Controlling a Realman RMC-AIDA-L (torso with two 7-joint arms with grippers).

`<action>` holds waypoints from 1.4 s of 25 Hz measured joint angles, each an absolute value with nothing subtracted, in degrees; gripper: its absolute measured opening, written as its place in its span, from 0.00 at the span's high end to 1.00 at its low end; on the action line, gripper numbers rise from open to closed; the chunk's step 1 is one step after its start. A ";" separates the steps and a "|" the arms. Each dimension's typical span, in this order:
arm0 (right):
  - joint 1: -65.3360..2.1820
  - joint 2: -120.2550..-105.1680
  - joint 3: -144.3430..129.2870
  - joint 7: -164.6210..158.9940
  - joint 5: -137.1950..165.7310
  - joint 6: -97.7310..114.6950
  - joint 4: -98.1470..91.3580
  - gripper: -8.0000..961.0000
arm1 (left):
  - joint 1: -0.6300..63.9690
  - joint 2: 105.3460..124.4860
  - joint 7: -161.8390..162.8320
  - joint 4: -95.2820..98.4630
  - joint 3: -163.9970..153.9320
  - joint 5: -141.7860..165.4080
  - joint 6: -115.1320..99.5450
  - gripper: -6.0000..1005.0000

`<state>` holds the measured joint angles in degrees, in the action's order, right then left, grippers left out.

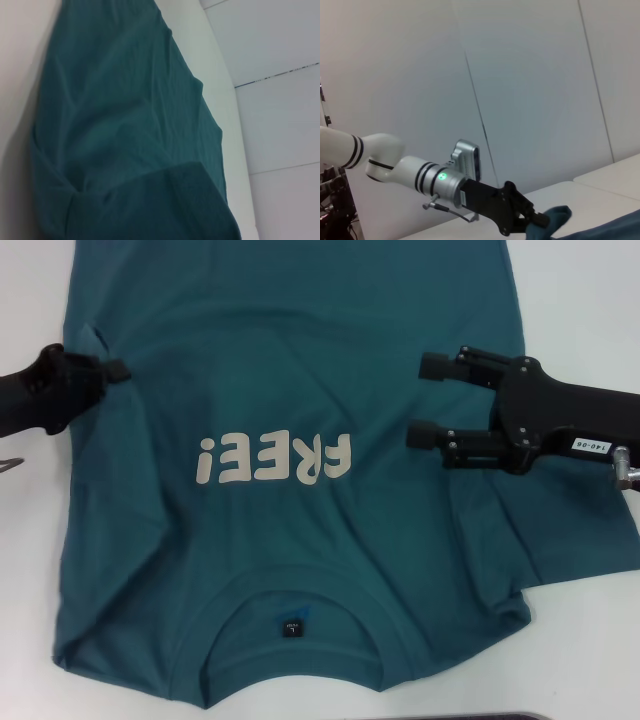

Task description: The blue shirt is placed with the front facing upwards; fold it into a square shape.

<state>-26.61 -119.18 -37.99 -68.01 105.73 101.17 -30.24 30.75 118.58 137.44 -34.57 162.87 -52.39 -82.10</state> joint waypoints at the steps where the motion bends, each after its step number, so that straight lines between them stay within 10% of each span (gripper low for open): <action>1: -26.62 -119.18 -37.99 -68.01 105.73 101.19 -30.24 0.08 | 31.12 118.61 137.25 -33.85 162.70 -52.39 -80.87 0.96; 11: -26.39 -119.18 -37.89 -68.03 105.73 101.41 -30.21 0.08 | 30.10 119.16 132.64 -31.92 159.41 -52.85 -72.10 0.92; 32: -27.04 -119.18 -37.89 -70.35 105.90 100.69 -29.91 0.08 | 22.13 115.64 126.77 -41.24 158.56 -62.34 -97.56 0.30; 35: -27.01 -119.18 -37.86 -70.41 105.79 100.42 -29.93 0.08 | 20.64 115.54 123.89 -41.79 158.55 -62.92 -99.14 0.08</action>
